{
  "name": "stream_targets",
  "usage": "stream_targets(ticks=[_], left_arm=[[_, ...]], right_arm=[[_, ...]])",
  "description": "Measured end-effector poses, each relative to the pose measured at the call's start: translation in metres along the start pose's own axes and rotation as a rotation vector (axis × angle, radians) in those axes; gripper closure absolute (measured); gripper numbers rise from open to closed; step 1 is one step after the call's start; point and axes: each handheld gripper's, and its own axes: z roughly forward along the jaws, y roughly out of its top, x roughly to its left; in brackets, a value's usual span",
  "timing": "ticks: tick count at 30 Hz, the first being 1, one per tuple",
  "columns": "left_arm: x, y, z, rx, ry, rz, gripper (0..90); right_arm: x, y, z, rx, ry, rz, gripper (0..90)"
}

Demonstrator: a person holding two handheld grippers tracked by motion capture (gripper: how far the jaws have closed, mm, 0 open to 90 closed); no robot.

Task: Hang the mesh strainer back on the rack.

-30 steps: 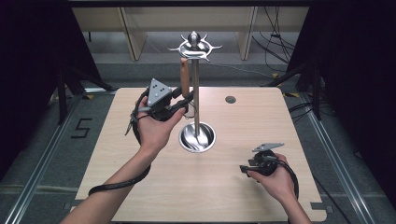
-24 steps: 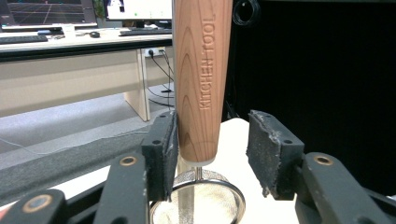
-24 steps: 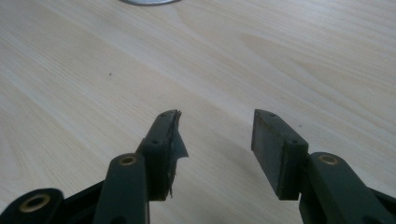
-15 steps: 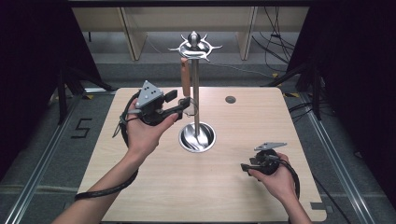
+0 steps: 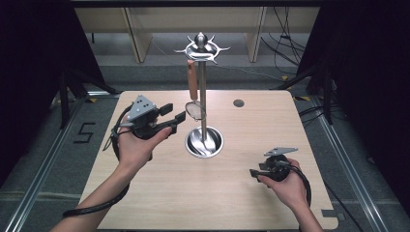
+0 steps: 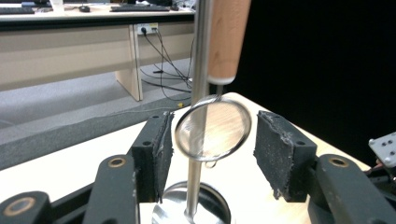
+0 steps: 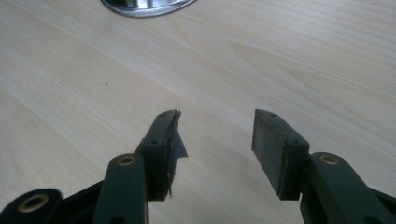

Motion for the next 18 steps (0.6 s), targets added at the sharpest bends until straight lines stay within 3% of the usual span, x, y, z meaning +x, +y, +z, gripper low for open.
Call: stream_targets(ticks=[3, 9, 15, 17, 18], left_arm=[[0.005, -0.004, -0.005, 0.007, 0.008, -0.004, 45.3], [0.011, -0.015, -0.013, 0.028, 0.013, -0.003, 44.6], [0.016, -0.029, -0.019, 0.043, 0.02, -0.016, 44.3], [0.019, -0.034, -0.021, 0.049, 0.022, -0.017, 44.3], [0.019, -0.037, -0.021, 0.051, 0.022, -0.019, 44.3]], right_arm=[[0.0, -0.001, 0.001, -0.01, 0.001, 0.008, 51.3], [-0.001, 0.0, 0.002, -0.012, 0.003, -0.023, 51.1], [-0.001, 0.001, 0.002, 0.013, -0.003, -0.041, 51.1], [-0.002, 0.0, 0.005, -0.012, 0.0, -0.04, 51.1], [-0.001, 0.0, 0.004, -0.008, 0.009, -0.015, 51.1]])
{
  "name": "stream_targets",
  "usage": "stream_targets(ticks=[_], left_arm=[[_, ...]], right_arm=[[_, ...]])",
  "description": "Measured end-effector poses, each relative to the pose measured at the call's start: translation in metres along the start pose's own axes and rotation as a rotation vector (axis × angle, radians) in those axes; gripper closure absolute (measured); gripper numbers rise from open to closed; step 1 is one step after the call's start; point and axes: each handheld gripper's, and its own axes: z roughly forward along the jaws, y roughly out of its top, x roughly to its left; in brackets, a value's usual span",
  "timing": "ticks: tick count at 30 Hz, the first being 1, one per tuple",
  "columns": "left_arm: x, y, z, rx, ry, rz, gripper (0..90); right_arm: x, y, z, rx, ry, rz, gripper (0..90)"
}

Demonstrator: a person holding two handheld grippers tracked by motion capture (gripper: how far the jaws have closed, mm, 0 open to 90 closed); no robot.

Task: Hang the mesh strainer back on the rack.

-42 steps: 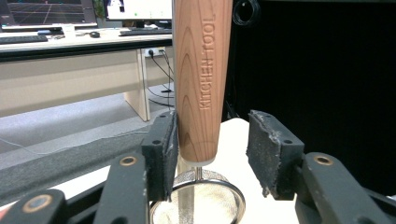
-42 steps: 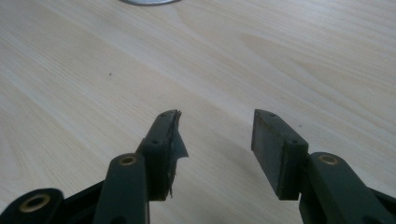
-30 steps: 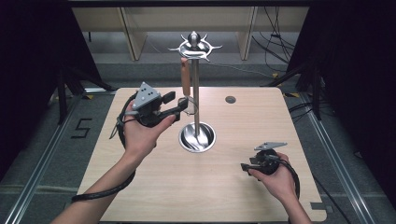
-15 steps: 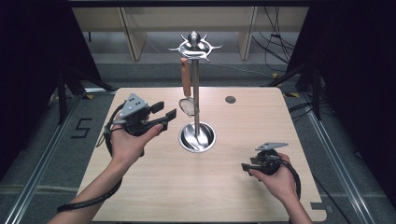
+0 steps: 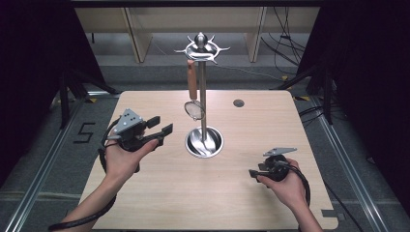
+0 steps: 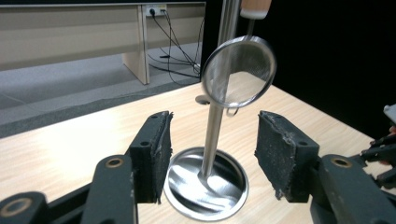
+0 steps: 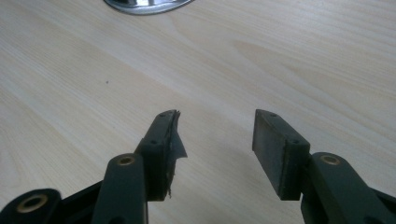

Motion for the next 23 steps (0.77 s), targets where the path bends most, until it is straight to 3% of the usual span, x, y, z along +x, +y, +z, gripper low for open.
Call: stream_targets(ticks=[2, 3, 5, 7, 8, 15, 17, 18, 20, 23], left_arm=[[0.002, -0.005, -0.001, 0.003, 0.0, 0.0, 44.3], [0.003, -0.008, -0.001, 0.006, 0.002, -0.002, 44.3], [0.006, -0.013, -0.003, 0.024, 0.003, 0.019, 44.2], [0.006, -0.02, -0.003, 0.017, -0.001, 0.01, 44.1], [0.008, -0.025, -0.003, 0.019, -0.003, 0.014, 44.0], [0.024, -0.07, 0.0, 0.073, 0.006, 0.009, 43.5], [0.028, -0.082, 0.0, 0.091, 0.021, -0.015, 44.6], [0.029, -0.085, -0.001, 0.093, 0.012, -0.014, 45.0], [0.029, -0.086, -0.003, 0.087, 0.012, -0.018, 45.0], [0.03, -0.087, -0.005, 0.075, 0.021, -0.029, 43.6]], right_arm=[[-0.002, 0.001, -0.001, 0.006, -0.001, -0.021, 51.0], [0.0, 0.0, -0.001, 0.009, -0.006, -0.004, 51.0], [0.0, -0.001, 0.002, -0.029, 0.0, -0.003, 51.0], [0.003, -0.001, 0.002, -0.023, 0.005, 0.033, 50.9], [0.002, 0.0, -0.001, 0.012, -0.002, 0.011, 50.8], [0.002, -0.001, -0.001, 0.017, -0.003, 0.008, 50.4], [0.002, -0.001, -0.001, 0.018, -0.004, 0.007, 50.3], [0.0, 0.0, 0.0, 0.005, -0.011, -0.02, 50.3], [0.002, 0.0, -0.002, 0.004, -0.012, -0.014, 50.2], [0.002, 0.001, -0.002, -0.044, -0.019, -0.041, 50.2]])
